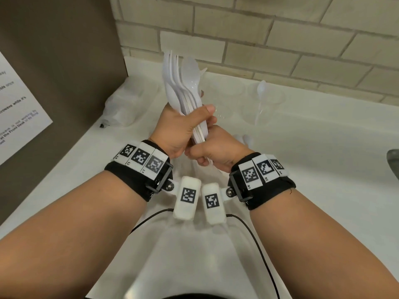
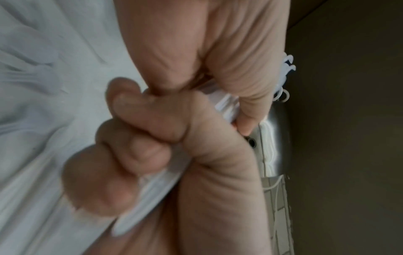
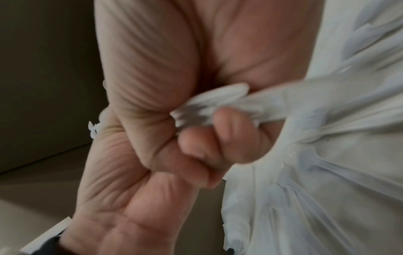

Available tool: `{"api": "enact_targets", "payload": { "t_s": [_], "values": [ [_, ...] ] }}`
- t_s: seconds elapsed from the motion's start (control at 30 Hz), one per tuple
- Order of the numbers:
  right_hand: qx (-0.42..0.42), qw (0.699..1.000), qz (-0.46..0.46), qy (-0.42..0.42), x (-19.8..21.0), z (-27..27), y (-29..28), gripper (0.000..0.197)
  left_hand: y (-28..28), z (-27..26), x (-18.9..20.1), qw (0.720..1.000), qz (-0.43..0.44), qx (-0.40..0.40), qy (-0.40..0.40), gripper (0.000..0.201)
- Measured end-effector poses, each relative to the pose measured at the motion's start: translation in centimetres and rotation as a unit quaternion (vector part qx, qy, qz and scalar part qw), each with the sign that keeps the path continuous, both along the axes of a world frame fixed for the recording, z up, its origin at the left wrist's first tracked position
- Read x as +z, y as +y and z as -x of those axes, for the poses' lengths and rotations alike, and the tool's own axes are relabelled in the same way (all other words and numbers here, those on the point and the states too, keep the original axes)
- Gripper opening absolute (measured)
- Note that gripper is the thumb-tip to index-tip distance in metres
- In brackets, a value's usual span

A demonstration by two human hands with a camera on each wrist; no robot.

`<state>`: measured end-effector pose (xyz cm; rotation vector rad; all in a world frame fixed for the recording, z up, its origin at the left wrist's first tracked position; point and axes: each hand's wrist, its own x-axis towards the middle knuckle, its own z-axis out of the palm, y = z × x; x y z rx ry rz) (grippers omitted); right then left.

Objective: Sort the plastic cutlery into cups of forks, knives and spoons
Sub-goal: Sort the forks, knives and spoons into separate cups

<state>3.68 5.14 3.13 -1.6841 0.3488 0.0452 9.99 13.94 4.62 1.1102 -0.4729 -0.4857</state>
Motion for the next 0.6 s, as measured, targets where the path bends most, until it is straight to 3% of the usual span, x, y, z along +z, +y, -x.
{"api": "enact_targets", "payload": {
  "t_s": [0.13, 0.2, 0.37, 0.47, 0.6],
  "values": [
    [-0.009, 0.997, 0.002, 0.071, -0.4, 0.5, -0.7, 0.031, -0.2, -1.1, 0.4, 0.996, 0.032, 0.074, 0.027, 0.015],
    [0.0, 0.996, -0.002, 0.092, -0.3, 0.6, -0.7, 0.027, -0.1, -1.4, 0.3, 0.995, 0.033, 0.092, 0.023, 0.015],
    [0.022, 0.999, -0.027, 0.016, 0.0, -0.3, -0.2, 0.034, -0.3, -0.6, -1.1, 0.997, -0.017, 0.073, 0.019, 0.025],
    [0.029, 0.999, -0.024, 0.037, -0.1, -0.1, -0.4, 0.042, -0.2, -1.0, -1.1, 0.997, -0.009, 0.065, 0.051, 0.003],
    [-0.009, 0.999, 0.021, 0.037, 1.0, 0.4, -2.0, 0.059, 0.4, -2.0, -1.6, 0.997, -0.049, 0.044, 0.044, 0.014]
  ]
}}
